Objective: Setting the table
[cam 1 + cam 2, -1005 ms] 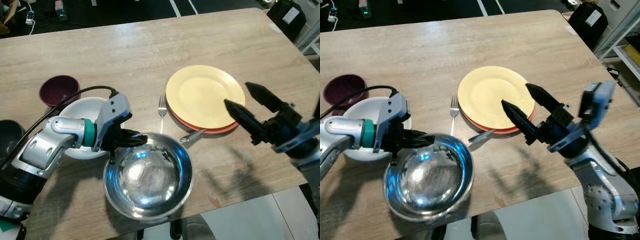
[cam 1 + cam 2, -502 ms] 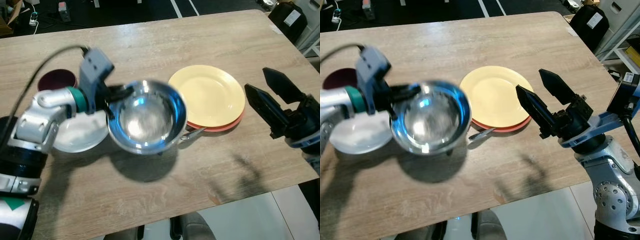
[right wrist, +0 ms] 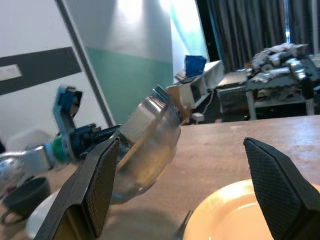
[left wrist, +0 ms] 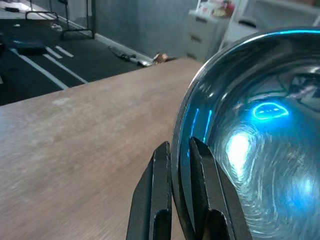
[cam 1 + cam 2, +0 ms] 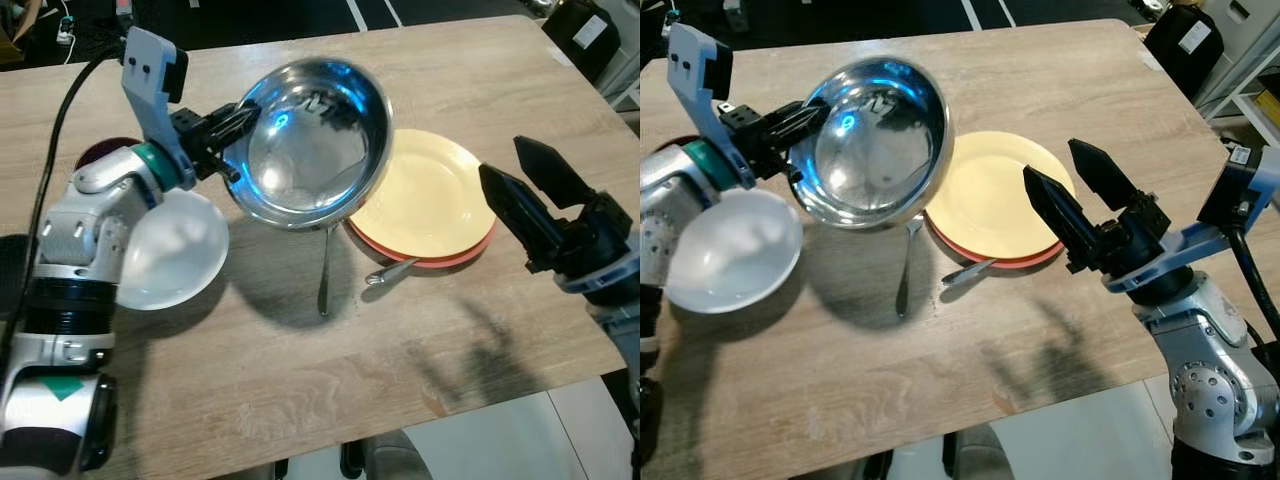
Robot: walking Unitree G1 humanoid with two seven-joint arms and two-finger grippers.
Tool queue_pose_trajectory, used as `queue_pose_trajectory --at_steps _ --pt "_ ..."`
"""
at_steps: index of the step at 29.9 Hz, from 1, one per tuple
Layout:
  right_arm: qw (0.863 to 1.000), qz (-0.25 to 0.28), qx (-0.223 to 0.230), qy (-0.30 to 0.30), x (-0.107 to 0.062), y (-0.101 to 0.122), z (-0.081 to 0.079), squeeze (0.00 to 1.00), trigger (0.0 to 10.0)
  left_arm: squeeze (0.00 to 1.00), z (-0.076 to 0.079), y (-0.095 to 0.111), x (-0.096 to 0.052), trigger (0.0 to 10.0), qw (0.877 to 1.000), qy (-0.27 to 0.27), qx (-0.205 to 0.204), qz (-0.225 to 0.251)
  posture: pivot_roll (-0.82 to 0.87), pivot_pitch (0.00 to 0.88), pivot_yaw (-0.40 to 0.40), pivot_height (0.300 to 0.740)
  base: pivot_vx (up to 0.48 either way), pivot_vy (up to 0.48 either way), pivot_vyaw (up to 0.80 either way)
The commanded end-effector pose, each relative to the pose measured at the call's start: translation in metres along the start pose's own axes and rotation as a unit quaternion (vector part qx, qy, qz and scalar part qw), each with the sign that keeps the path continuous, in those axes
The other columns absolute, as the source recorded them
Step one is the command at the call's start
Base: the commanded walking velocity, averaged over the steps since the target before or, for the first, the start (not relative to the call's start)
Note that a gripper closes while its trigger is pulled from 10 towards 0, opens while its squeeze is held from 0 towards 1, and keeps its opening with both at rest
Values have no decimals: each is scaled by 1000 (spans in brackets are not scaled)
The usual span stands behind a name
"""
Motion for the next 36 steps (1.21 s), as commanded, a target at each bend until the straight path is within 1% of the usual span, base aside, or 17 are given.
queue_pose_trajectory --at_steps 1,4,8,10,12,13,15,16,18,19,20,21,26,28,29,32,36 --pt "1000 8 -11 -23 0 1 3 0 10000 0 2 6 0 10000 1000 5 -7 26 116 124 51 740 0 0 0" --pt "994 37 -28 -97 4 4 18 0 10000 0 11 10 5 10000 998 8 -18 52 117 124 51 740 0 0 0" --pt "987 62 -24 -149 4 8 30 0 10000 0 17 8 8 10000 999 10 -10 49 117 125 52 740 0 0 0" --pt "974 87 -23 -206 2 11 42 0 10000 0 22 10 13 10000 998 21 -8 62 115 123 53 740 0 0 0" --pt "970 93 -23 -223 1 11 45 0 10000 0 24 12 14 10000 997 28 -8 69 115 123 52 740 0 0 0" --pt "964 101 -22 -244 0 12 49 0 10000 0 26 13 16 10000 996 39 8 77 117 123 51 740 0 0 0" --pt "957 107 -23 -267 -1 12 54 0 10000 0 27 17 18 10000 993 56 -19 103 117 123 51 740 0 0 0" --pt "957 107 -23 -267 -1 12 54 0 10000 0 27 17 18 10000 993 56 -19 103 117 123 51 740 0 0 0" --pt "955 108 -21 -276 -2 12 56 0 10000 0 25 13 19 10000 988 60 -100 100 113 123 49 740 0 0 0" --pt "954 108 -22 -280 -1 11 57 0 10000 0 25 6 19 10000 990 59 -107 77 111 124 51 740 0 0 0" --pt "954 108 -22 -280 -1 11 57 0 10000 0 25 6 19 10000 990 59 -107 77 111 124 51 740 0 0 0" --pt "952 109 -24 -284 -1 11 57 0 10000 0 25 2 18 10000 993 59 -82 55 111 124 51 740 0 0 0" --pt "951 107 -27 -289 -2 10 57 0 10000 0 21 -5 16 10000 991 72 -102 38 113 124 50 740 0 0 0" --pt "946 105 -40 -304 -2 9 58 0 10000 0 20 -9 16 10000 994 87 -62 24 114 123 52 740 0 0 0" --pt "946 105 -40 -304 -2 9 58 0 10000 0 20 -9 16 10000 994 87 -62 24 114 123 52 740 0 0 0" --pt "942 88 -66 -318 0 1 57 0 10000 0 18 -12 17 10000 992 128 1 21 110 123 52 740 0 0 0" --pt "942 83 -70 -317 1 -1 57 0 10000 0 17 -12 17 10000 990 139 3 24 110 123 52 740 0 0 0"
Point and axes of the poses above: a point about 5 cm out from each wrist's last joint towards the gripper, its own x axis pointing out of the wrist towards the gripper, its own y axis along the axis of the wrist's last joint, z = x × y, the point moved 1 cm from there along x, pointing out of the wrist towards the gripper
